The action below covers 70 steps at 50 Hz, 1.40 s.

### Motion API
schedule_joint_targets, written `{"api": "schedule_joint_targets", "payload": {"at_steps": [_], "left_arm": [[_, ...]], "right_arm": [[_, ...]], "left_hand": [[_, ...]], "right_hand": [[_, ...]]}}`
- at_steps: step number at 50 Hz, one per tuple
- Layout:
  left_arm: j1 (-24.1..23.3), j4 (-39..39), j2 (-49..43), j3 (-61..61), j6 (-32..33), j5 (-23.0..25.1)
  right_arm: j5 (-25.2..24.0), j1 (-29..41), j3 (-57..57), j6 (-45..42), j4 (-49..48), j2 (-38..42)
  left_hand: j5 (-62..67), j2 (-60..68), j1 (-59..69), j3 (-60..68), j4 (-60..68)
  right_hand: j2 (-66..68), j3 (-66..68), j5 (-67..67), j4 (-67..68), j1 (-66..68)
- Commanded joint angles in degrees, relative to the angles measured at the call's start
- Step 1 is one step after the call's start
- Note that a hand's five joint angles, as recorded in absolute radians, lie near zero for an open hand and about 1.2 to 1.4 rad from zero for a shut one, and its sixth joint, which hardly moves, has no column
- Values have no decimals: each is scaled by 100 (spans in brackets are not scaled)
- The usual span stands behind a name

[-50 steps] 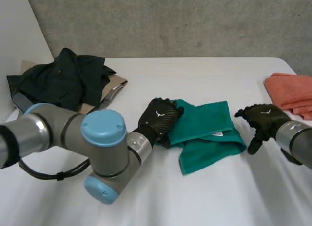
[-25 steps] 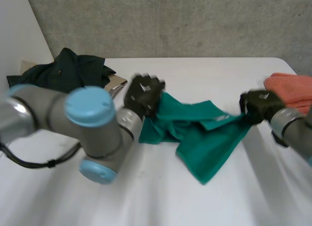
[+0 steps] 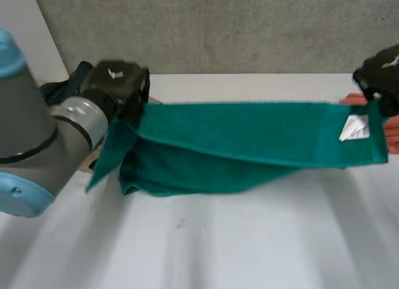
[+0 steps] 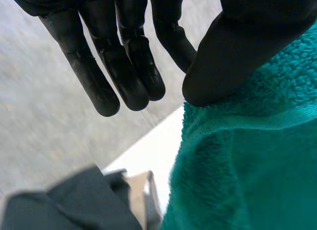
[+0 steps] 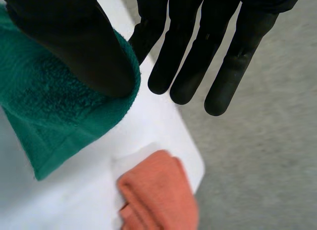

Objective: Fold the laundry.

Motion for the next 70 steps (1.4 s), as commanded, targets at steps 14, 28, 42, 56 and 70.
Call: {"api": "schedule_joint_targets", "payload": {"at_steps": [14, 28, 42, 56, 70], "left_arm": [[91, 2845, -1561, 3725, 1246, -204], [302, 2133, -682, 1164, 921, -47], [-67, 1676, -1094, -1020, 1009, 288], [-182, 1694, -1350, -906, 974, 262], [-155, 1685, -1350, -871, 939, 262]], "right_arm": [[1344, 867, -2241, 2607, -4207, 1461], [474, 814, -1424, 2678, -2408, 1135], [360, 805, -1099, 1800, -648, 2777], [-324, 507, 859, 1624, -2282, 2129], [-1302, -258, 3040, -239, -2520, 617]], "left_hand": [[1300, 1164, 1538, 1195, 1147], [1300, 1164, 1538, 1195, 1147], [1300, 1164, 1538, 1195, 1147], [1300, 1164, 1538, 1195, 1147], [1300, 1164, 1538, 1195, 1147]], "right_hand": [[1271, 1227, 1342, 1147, 1619], [1271, 1227, 1342, 1147, 1619], [1271, 1227, 1342, 1147, 1619], [-4981, -5025, -4910, -5105, -4633], [-4879, -4924, -4809, -5003, -4532]]}}
